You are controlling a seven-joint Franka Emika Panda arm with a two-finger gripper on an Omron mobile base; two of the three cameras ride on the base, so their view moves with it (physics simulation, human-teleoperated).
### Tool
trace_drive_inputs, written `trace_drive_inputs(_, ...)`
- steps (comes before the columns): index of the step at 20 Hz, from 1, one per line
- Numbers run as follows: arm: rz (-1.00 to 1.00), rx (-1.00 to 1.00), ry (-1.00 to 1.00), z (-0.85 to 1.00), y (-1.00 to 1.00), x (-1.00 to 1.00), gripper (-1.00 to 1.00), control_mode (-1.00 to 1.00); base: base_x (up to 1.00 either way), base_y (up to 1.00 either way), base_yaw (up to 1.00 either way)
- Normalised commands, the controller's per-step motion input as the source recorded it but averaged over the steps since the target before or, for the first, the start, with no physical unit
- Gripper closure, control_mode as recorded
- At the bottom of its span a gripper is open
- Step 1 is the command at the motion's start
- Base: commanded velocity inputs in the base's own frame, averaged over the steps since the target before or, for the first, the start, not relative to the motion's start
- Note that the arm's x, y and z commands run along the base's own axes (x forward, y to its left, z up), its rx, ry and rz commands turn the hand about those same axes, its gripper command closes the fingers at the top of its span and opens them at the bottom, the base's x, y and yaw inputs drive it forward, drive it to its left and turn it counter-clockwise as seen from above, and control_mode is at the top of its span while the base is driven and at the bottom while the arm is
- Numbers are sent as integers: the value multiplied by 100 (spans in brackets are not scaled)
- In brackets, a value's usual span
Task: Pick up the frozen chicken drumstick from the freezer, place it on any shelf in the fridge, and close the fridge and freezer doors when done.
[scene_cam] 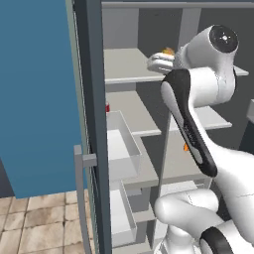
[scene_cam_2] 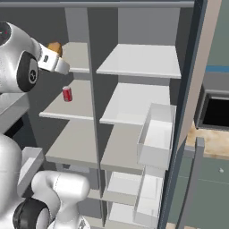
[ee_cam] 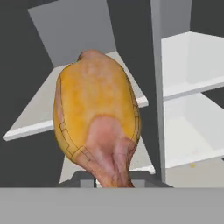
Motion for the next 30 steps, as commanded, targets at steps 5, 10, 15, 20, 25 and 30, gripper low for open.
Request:
trace_drive_inputs(5,19,-15,9,-2,-41,-100,100,-100,0,0,0)
trace_drive_inputs(10,12,-28,23,-52,-60,-100,100,-100,0,0,0)
trace_drive_inputs(15,2,-13,8,-59,-98,-100,100,-100,0,0,0)
trace_drive_inputs(20,-13,-2,-4,-2,-100,-74,100,-100,0,0,0)
trace_drive_inputs(25,-8,4,-19,51,-86,13,100,-100,0,0,0)
trace_drive_inputs(30,-2,11,-13,74,-27,69,100,-100,0,0,0)
